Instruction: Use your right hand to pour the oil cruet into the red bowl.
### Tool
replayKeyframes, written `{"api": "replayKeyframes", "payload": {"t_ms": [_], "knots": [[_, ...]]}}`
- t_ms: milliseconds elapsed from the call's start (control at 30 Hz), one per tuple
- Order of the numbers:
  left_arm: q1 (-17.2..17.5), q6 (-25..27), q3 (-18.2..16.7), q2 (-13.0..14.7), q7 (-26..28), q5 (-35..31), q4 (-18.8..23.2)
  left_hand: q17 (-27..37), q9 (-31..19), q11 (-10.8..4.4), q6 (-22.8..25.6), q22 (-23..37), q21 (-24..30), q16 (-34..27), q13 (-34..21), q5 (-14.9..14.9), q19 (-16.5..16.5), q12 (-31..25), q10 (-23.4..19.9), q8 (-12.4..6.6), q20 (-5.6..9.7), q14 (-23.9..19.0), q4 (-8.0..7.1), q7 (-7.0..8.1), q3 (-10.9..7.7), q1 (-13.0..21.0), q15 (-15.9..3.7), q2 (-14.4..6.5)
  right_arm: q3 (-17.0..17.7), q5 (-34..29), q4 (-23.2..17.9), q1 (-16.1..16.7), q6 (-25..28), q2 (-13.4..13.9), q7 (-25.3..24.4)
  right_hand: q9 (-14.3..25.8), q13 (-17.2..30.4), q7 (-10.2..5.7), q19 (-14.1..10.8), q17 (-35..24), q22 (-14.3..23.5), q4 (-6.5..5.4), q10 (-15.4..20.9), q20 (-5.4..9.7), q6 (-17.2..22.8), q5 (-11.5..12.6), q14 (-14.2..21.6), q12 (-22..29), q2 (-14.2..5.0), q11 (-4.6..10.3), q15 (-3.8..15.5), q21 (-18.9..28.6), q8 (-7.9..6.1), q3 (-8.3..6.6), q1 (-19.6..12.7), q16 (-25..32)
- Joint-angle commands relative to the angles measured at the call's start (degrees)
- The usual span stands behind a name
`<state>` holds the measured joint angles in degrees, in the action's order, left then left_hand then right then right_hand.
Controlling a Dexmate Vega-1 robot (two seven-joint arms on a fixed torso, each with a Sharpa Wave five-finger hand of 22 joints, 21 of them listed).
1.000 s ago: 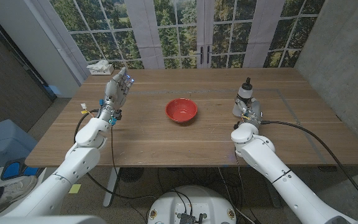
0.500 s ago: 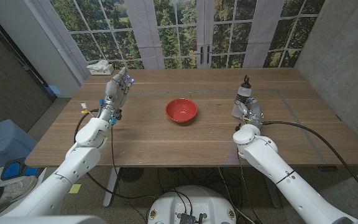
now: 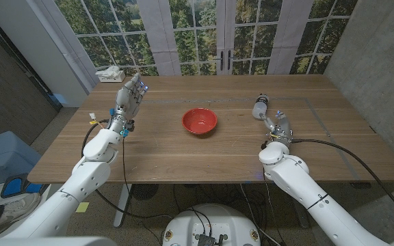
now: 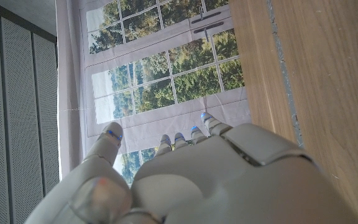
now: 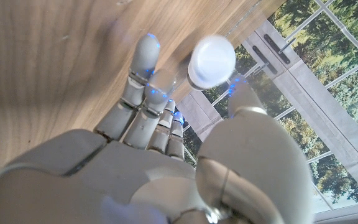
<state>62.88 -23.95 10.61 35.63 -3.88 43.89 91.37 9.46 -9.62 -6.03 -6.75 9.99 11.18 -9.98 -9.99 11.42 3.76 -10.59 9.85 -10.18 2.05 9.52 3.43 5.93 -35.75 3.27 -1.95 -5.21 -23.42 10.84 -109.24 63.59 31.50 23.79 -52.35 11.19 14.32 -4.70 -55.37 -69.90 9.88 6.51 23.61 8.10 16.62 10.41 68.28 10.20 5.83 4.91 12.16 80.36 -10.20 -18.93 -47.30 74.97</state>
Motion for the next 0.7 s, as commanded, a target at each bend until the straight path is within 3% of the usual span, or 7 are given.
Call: {"api": "replayKeyframes", "payload": {"t_ms": [33, 100, 167, 233, 333, 467, 700], "knots": [[0.91, -0.15, -0.20, 0.23, 0.67, -0.29, 1.22, 0.21, -0.17, -0.31, 0.12, 0.13, 0.06, -0.10, -0.12, -0.03, -0.05, -0.16, 3.55, -0.27, 2.29, 4.42, 0.42, 0.31, -0.05, -0.23, -5.41, -1.49, 1.57, 0.98, -0.41, 3.70, -10.24, 1.57, 2.10, 0.00, -0.57, 1.59, 0.63, 0.86, 0.00, -2.31, -0.37, 0.30, -0.08, -0.09, -4.07, 0.76, -1.15, -1.71, -0.21, -1.03, -0.90, 1.20, 5.73, -2.26], [1.13, -0.22, -0.26, 0.26, 0.78, -0.34, 1.46, 0.21, -0.17, -0.33, 0.11, 0.13, 0.06, -0.10, -0.12, -0.03, -0.05, -0.15, 3.56, -0.27, 2.28, 4.41, 0.44, 0.31, -0.05, -0.24, -5.41, -1.51, 1.72, 0.77, -0.35, 4.13, -11.83, 1.59, 1.99, -0.17, -1.53, 2.14, 2.26, 10.11, 0.07, -4.48, -1.44, -2.04, -0.03, -0.11, -11.34, 0.97, -3.76, -3.21, -0.36, -2.84, -1.08, 1.33, 11.07, -13.01], [1.32, -0.25, -0.30, 0.34, 0.83, -0.41, 1.66, 0.21, -0.17, -0.32, 0.11, 0.13, 0.08, -0.10, -0.12, -0.03, -0.09, -0.15, 3.57, -0.27, 2.30, 4.41, 0.45, 0.35, -0.05, -0.25, -5.42, -1.51, 1.92, 0.76, -0.33, 4.63, -13.57, 1.85, 2.40, -0.21, -1.97, 2.67, 2.96, 18.39, 0.10, -4.98, -2.08, -2.60, 0.52, -0.17, -12.43, 1.08, -3.53, -3.56, -1.45, -4.02, -1.30, 1.98, 14.20, -19.83], [1.50, -0.33, -0.34, 0.33, 0.85, -0.37, 1.84, 0.21, -0.17, -0.26, 0.09, 0.13, 0.08, -0.10, -0.12, -0.03, -0.09, -0.14, 3.59, -0.26, 2.31, 4.41, 0.47, 0.30, -0.05, -0.26, -5.42, -1.52, 2.12, 0.57, -0.29, 5.02, -14.70, 1.56, 1.93, -0.20, -2.09, 2.91, 4.11, 21.29, 0.16, -5.00, -1.83, -3.15, 0.83, -0.15, -16.18, 1.39, -3.54, -4.02, -3.57, -4.86, -1.38, 2.04, 15.39, -23.62], [1.79, -0.34, -0.42, 0.40, 0.96, -0.38, 2.16, 0.22, -0.17, -0.26, 0.12, 0.13, 0.08, -0.11, -0.12, -0.03, -0.11, -0.14, 3.59, -0.27, 2.33, 4.40, 0.48, 0.34, -0.04, -0.28, -5.40, -1.52, 2.44, 0.46, -0.14, 5.63, -16.86, 1.42, 1.92, -0.18, -2.15, 3.22, 5.22, 23.61, 0.18, -4.93, -1.60, -3.70, 1.53, -0.16, -18.77, 1.61, -3.40, -4.00, -4.40, -5.52, -1.59, 2.07, 16.18, -26.55], [2.14, -0.50, -0.55, 0.46, 1.09, -0.48, 2.50, 0.22, -0.17, -0.23, 0.12, 0.13, 0.08, -0.11, -0.12, -0.03, -0.11, -0.15, 3.56, -0.27, 2.34, 4.40, 0.50, 0.35, -0.04, -0.30, -5.46, -1.53, 3.14, 0.96, 0.12, 6.65, -21.15, 1.63, 3.24, -0.13, -2.20, 3.25, 11.53, 27.74, 0.16, -4.65, -2.07, -6.87, 1.94, -0.13, -24.98, 1.80, -3.03, -3.98, -6.50, -8.33, -1.63, 2.18, 18.11, -32.97], [3.01, -0.82, -0.95, 0.62, 1.52, -0.63, 3.29, 0.23, -0.17, -0.25, 0.12, 0.13, 0.08, -0.10, -0.12, -0.04, -0.09, -0.16, 3.55, -0.27, 2.39, 4.43, 0.56, 0.36, 0.00, -0.35, -5.44, -1.51, 3.87, 1.23, 0.83, 7.68, -28.33, 3.38, 7.53, -0.11, -2.26, 3.43, 19.05, 32.53, -0.24, -4.14, -3.25, -12.42, 2.72, -0.10, -33.44, 1.80, -2.46, -3.83, -8.53, -13.05, -1.73, 2.73, 20.52, -40.66]]}}
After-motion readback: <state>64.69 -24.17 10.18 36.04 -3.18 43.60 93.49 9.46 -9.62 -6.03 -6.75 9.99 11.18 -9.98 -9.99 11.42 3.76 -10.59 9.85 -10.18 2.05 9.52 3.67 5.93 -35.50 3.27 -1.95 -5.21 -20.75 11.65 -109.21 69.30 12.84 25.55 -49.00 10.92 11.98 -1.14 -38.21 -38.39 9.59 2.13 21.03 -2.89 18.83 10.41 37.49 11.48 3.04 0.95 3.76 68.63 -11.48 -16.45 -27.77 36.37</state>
